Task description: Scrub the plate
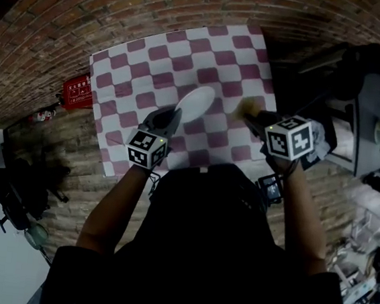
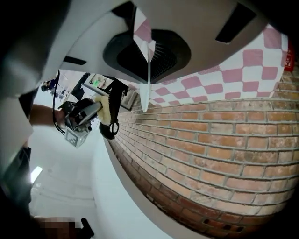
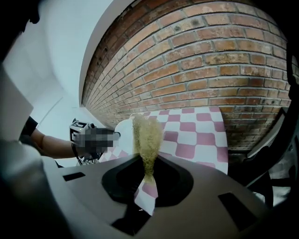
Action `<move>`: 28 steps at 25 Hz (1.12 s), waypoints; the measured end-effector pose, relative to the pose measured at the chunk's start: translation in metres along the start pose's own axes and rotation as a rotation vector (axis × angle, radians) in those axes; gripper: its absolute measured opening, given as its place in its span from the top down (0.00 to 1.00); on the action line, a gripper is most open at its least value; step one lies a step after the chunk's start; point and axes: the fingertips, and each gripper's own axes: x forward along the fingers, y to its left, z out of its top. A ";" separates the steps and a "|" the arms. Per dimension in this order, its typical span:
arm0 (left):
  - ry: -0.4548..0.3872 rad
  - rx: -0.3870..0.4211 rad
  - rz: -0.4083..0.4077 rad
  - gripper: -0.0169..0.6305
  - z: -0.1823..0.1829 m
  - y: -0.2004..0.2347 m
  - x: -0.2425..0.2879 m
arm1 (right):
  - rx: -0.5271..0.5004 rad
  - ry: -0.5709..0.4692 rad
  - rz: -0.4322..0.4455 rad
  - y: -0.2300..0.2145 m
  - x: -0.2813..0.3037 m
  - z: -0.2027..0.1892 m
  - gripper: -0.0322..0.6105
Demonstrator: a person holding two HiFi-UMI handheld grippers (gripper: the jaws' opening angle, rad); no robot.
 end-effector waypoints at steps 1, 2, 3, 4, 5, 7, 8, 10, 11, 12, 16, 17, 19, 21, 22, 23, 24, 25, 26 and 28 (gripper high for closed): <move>0.004 -0.023 -0.005 0.94 -0.002 0.000 0.003 | 0.003 0.002 0.001 0.000 0.002 -0.002 0.88; 0.008 -0.052 -0.009 0.94 -0.004 0.002 0.005 | 0.005 0.005 0.004 0.000 0.004 -0.003 0.88; 0.012 -0.086 -0.010 0.94 -0.007 0.004 0.007 | 0.008 0.011 0.008 0.001 0.007 -0.005 0.88; 0.016 -0.124 -0.009 0.94 -0.011 0.007 0.010 | 0.011 0.017 0.012 0.001 0.010 -0.006 0.88; 0.020 -0.161 -0.007 0.94 -0.016 0.009 0.012 | 0.014 0.023 0.017 0.001 0.012 -0.008 0.88; 0.029 -0.231 -0.004 0.94 -0.025 0.014 0.016 | 0.020 0.030 0.021 0.000 0.015 -0.011 0.88; 0.036 -0.262 -0.003 0.94 -0.029 0.016 0.018 | 0.022 0.032 0.022 -0.001 0.016 -0.012 0.88; 0.049 -0.318 0.000 0.94 -0.038 0.019 0.023 | 0.026 0.034 0.022 -0.002 0.018 -0.013 0.88; 0.055 -0.344 0.002 0.94 -0.042 0.020 0.025 | 0.028 0.035 0.022 -0.003 0.019 -0.014 0.88; 0.061 -0.370 0.004 0.94 -0.047 0.022 0.027 | 0.030 0.035 0.021 -0.003 0.020 -0.015 0.88; 0.083 -0.474 0.012 0.94 -0.062 0.031 0.034 | 0.038 0.040 0.026 -0.004 0.025 -0.017 0.88; 0.092 -0.494 0.017 0.94 -0.066 0.033 0.036 | 0.039 0.041 0.031 -0.003 0.026 -0.018 0.88; 0.108 -0.524 0.025 0.94 -0.074 0.038 0.038 | 0.041 0.039 0.045 0.001 0.029 -0.018 0.88; 0.121 -0.547 0.033 0.94 -0.081 0.043 0.039 | 0.044 0.035 0.059 0.007 0.030 -0.018 0.88; 0.128 -0.554 0.037 0.94 -0.085 0.045 0.040 | 0.044 0.035 0.064 0.009 0.031 -0.019 0.88; 0.135 -0.557 0.041 0.94 -0.088 0.046 0.040 | 0.044 0.036 0.067 0.011 0.032 -0.020 0.88; 0.144 -0.557 0.044 0.94 -0.091 0.048 0.041 | 0.043 0.037 0.070 0.012 0.032 -0.020 0.88; 0.153 -0.555 0.048 0.94 -0.095 0.049 0.042 | 0.043 0.038 0.072 0.013 0.032 -0.021 0.88; 0.162 -0.556 0.053 0.94 -0.098 0.052 0.043 | 0.043 0.039 0.073 0.014 0.032 -0.021 0.88; 0.172 -0.563 0.062 0.94 -0.103 0.057 0.044 | 0.045 0.038 0.073 0.015 0.031 -0.023 0.88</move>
